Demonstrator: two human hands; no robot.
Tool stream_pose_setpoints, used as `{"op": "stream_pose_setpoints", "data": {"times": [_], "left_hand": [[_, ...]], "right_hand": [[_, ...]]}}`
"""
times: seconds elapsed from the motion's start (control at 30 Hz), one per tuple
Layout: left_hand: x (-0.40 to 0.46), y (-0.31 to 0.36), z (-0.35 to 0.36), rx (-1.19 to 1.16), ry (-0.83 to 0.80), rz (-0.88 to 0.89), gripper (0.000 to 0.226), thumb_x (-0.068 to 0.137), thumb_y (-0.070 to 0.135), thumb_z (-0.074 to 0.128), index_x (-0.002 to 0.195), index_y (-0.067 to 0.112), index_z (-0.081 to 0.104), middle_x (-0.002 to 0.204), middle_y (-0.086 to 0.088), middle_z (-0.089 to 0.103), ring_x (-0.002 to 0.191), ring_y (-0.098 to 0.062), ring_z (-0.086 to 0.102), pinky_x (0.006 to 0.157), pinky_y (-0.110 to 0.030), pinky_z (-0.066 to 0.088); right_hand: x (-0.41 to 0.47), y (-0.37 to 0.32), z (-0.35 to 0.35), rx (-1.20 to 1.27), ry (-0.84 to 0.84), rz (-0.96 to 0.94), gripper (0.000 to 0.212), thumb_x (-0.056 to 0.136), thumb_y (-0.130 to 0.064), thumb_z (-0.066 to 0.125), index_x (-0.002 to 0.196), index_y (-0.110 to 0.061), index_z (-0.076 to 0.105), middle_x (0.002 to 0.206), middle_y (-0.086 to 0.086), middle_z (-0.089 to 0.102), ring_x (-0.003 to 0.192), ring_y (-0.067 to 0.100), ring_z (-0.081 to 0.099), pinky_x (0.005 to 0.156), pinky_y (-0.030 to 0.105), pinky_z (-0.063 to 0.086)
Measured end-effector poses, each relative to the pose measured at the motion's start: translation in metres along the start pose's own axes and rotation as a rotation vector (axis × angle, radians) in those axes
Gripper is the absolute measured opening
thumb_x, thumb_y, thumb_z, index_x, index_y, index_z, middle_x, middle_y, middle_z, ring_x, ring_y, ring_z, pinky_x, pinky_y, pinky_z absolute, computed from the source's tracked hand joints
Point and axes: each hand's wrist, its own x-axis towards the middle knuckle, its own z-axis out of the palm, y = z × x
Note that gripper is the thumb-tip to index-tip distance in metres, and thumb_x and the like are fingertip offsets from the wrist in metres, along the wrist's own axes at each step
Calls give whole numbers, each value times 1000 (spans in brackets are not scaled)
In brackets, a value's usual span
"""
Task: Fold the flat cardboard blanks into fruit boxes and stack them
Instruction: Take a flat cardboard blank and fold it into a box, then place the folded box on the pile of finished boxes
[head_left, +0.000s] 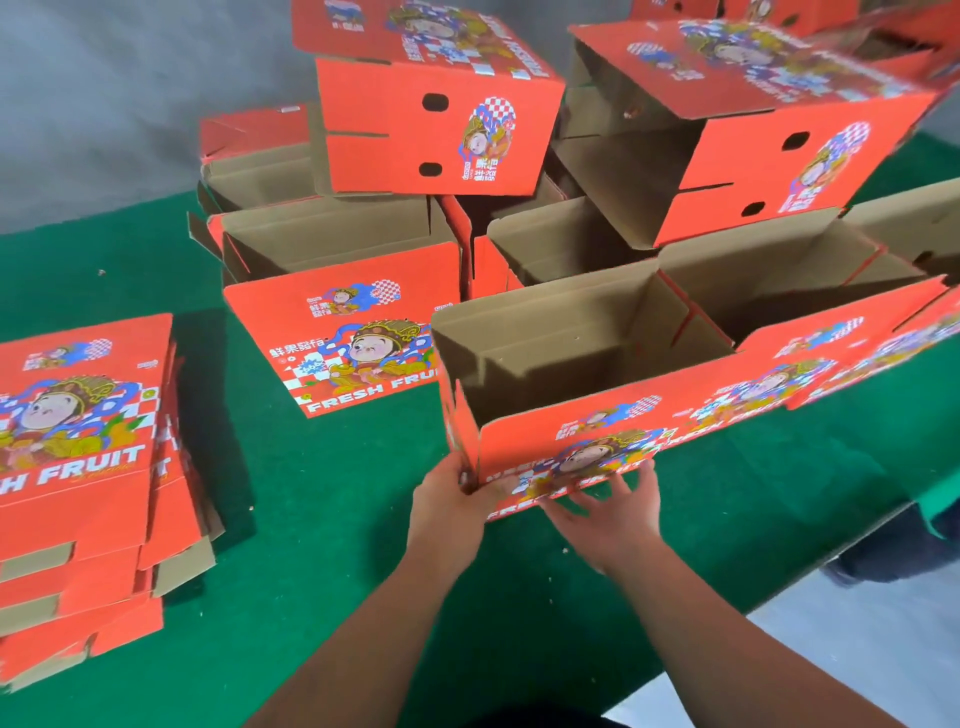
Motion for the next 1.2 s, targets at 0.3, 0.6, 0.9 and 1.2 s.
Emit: {"op": "stream_pose_setpoints", "data": {"times": [0.3, 0.6, 0.9, 1.2], "left_hand": [[21, 39, 29, 57, -470, -43, 80, 96, 13, 70, 156, 10, 17, 145, -6, 53, 133, -23, 51, 113, -30, 42], [-16, 3, 9, -168, -163, -237, 12, 99, 17, 58, 108, 25, 60, 104, -2, 75, 89, -16, 73, 75, -26, 55], [-58, -36, -48, -256, 59, -256, 11, 104, 12, 52, 105, 15, 63, 82, 4, 71, 61, 3, 67, 59, -10, 49], [-103, -66, -131, -421, 403, -376, 11, 102, 19, 54, 108, 21, 63, 107, -7, 74, 101, -28, 72, 95, -41, 57]], "right_hand": [[-5, -5, 17, -218, 99, -184, 17, 100, -29, 55, 107, -17, 64, 117, 7, 62, 99, 25, 62, 88, 34, 51], [-23, 92, 25, -543, 37, -57, 27, 100, -16, 56, 126, -12, 63, 126, 19, 69, 107, 28, 72, 85, 38, 61], [-53, 158, 39, -885, -104, 51, 23, 102, -16, 45, 99, -11, 67, 89, 9, 77, 81, 16, 74, 76, 33, 59], [-81, 253, 73, -1036, -346, 157, 21, 104, -16, 49, 117, -14, 65, 112, 14, 71, 95, 29, 65, 91, 41, 50]]}}
